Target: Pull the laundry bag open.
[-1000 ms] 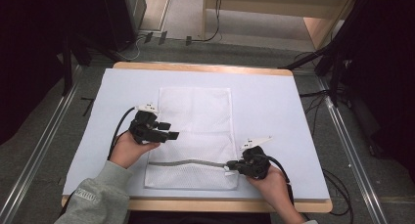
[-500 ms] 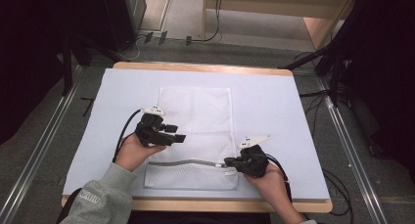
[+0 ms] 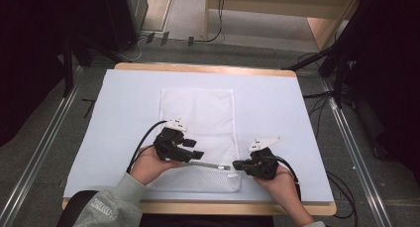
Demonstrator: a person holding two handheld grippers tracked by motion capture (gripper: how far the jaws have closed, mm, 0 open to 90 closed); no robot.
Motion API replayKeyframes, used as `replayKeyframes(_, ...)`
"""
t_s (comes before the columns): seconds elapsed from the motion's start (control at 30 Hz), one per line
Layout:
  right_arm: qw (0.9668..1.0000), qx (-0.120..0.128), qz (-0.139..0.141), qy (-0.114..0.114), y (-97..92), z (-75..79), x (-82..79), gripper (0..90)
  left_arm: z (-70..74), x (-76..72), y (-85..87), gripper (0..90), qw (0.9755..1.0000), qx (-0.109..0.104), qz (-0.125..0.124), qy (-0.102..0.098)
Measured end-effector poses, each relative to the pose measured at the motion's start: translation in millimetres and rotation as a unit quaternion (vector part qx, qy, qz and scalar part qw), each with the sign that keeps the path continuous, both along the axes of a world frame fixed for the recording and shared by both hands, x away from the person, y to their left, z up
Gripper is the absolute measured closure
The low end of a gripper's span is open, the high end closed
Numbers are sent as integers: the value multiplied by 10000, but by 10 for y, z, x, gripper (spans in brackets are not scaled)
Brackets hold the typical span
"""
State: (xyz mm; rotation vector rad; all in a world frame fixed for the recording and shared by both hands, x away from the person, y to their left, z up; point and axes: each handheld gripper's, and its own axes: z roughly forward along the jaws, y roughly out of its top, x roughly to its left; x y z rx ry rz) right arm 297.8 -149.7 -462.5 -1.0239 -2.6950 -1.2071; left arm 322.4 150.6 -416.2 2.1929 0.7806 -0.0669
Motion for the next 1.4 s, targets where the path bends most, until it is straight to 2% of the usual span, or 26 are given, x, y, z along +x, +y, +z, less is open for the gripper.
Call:
replayKeyframes(0.17, 10000, -79, 25, 32, 61, -38, -15, 892, -44, -28, -94, 440, 9999, 36, -95, 15)
replayKeyframes(0.23, 9998, -201, 17, 52, 87, -62, -20, 895, -63, -35, -120, 443, 9999, 7, -134, 31)
replayKeyframes(0.6, 9999, -131, -69, -57, 88, -103, -59, 900, -181, -37, -342, 471, 9989, 130, -432, 82)
replayKeyframes(0.8, 9999, -114, -75, -51, 87, -104, -59, 900, -251, -38, -470, 564, 9978, 169, -623, 159)
replayKeyframes(0.97, 9997, -213, -80, -74, 105, -90, -59, 900, -325, -28, -539, 735, 9975, 206, -660, 165)
replayKeyframes(1.0, 9997, -203, -95, -46, 105, -89, -59, 900, -333, -27, -546, 782, 9974, 158, -662, 217)
replayKeyframes(1.07, 9998, -184, -89, -31, 103, -91, -53, 900, -336, -35, -564, 825, 9974, 143, -676, 204)
replayKeyframes(1.27, 9998, -194, -79, -37, 104, -90, -49, 900, -422, -37, -619, 816, 9970, 182, -637, 393)
replayKeyframes(1.33, 9998, -200, -75, -35, 104, -89, -49, 900, -460, -32, -624, 801, 9968, 271, -619, 422)
replayKeyframes(1.4, 9997, -211, -74, -44, 104, -89, -50, 900, -498, -25, -614, 792, 9971, 239, -583, 430)
